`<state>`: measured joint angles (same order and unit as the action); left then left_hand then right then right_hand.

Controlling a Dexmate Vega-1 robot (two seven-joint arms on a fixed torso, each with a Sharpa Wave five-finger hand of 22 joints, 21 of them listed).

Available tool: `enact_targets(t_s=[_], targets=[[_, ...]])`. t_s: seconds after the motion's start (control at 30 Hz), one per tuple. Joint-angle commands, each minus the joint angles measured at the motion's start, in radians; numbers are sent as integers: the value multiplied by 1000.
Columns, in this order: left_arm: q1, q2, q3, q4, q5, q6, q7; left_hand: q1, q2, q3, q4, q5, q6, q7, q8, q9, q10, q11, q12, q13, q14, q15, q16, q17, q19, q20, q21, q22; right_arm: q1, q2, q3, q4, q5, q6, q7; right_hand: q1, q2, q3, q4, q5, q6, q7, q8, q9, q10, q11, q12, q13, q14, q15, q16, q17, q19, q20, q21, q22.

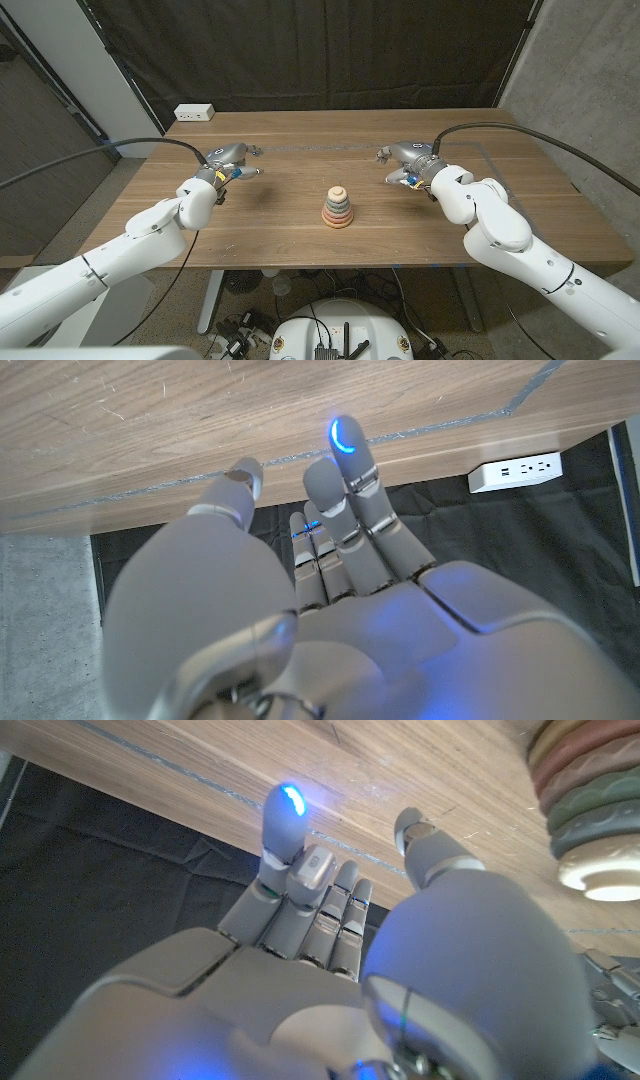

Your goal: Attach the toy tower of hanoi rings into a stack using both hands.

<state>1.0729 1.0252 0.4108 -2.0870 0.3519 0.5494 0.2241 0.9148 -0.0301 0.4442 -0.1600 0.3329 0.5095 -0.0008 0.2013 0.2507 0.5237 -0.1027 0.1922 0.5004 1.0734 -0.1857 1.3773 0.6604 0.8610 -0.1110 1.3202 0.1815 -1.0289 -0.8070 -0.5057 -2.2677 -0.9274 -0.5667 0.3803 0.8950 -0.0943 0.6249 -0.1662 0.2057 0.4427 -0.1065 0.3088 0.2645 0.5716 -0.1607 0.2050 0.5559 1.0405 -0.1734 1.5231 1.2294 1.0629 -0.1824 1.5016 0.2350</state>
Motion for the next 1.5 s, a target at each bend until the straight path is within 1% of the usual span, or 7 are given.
enact_targets(t_s=[0.03, 0.13, 0.33, 0.53, 0.7, 0.9, 1.5], targets=[[-23, 25, 10, -30, 15, 45, -12, -17, -4, -10, 3, 1, -16, -1, 0, 1, -18, -2, 2, 1, -7, -32, 1, -3, -10, -92, -5, 3, 29, 17, -37, 61, 34, -122, -155, 1, 9, 7, 1, 4, 11, -4, 8, 4, 14, 0, 3, -1, 10, -43, 6, 2, 9, -38, 7, 1], [-27, 27, 14, -6, 11, 19, -4, -21, -3, -11, 4, 1, -20, 2, 0, 0, -22, 0, 3, 0, -10, -32, -1, -7, -11, -92, -8, 3, 35, 20, -50, 82, 36, -131, -202, 2, 6, 7, 0, 4, 12, -9, 11, 7, 7, -5, -2, -3, 12, -43, 7, 2, 10, -38, 8, 1], [-31, 0, 1, 18, -43, -15, 1, -22, 0, -13, 3, 1, -24, 5, 1, -1, -27, 2, 5, -2, -13, -32, -5, -17, -6, -95, -8, 4, 32, 13, -49, 115, 80, -136, -287, 3, 2, 6, -1, 2, 14, -11, 14, 11, 5, -1, -5, -6, 13, -43, 9, 3, 11, -38, 11, 3], [-73, -26, 23, 35, -45, 1, -6, -16, 4, -12, -1, 1, -18, 8, 5, -3, -22, 7, 9, -5, 10, -32, 15, -4, 16, -96, 2, 7, 46, -14, -62, 152, 108, -111, -345, 4, 2, 7, -1, 1, 15, -11, 17, 14, 7, -2, -6, -9, 15, -43, 10, 2, 11, -38, 11, 3], [-106, -48, 50, 49, -37, 15, -12, -14, 5, -12, -2, 1, -13, 7, 7, -3, -14, 6, 12, -8, 12, -32, 16, -5, 27, -96, 7, 7, 49, -30, -51, 176, 155, -86, -391, 4, 2, 7, 0, 1, 14, -11, 18, 15, 11, 0, -5, -11, 16, -43, 11, 2, 10, -38, 11, 2], [-137, -67, 88, 70, -20, 13, -14, -12, 4, -11, -4, 1, -8, 6, 10, -4, -11, 6, 13, -10, 31, -31, 33, 11, 32, -96, 7, 6, 49, -41, -44, 212, 206, -54, -456, 2, 4, 7, 3, 0, 33, -14, 25, 14, 38, -11, 2, -17, 19, -43, 10, 1, 14, -37, 16, 5], [-137, -85, 95, 84, -28, 2, 17, -7, 3, -7, -4, 1, 7, 5, 15, -5, 1, 2, 16, -17, 24, -31, 21, -1, 32, -96, 5, 5, 86, -70, -84, 243, 241, -42, -493, 1, 8, 8, 5, 1, 33, -14, 24, 12, 41, -9, -2, -25, 22, -42, 10, 1, 12, -37, 16, 3]])
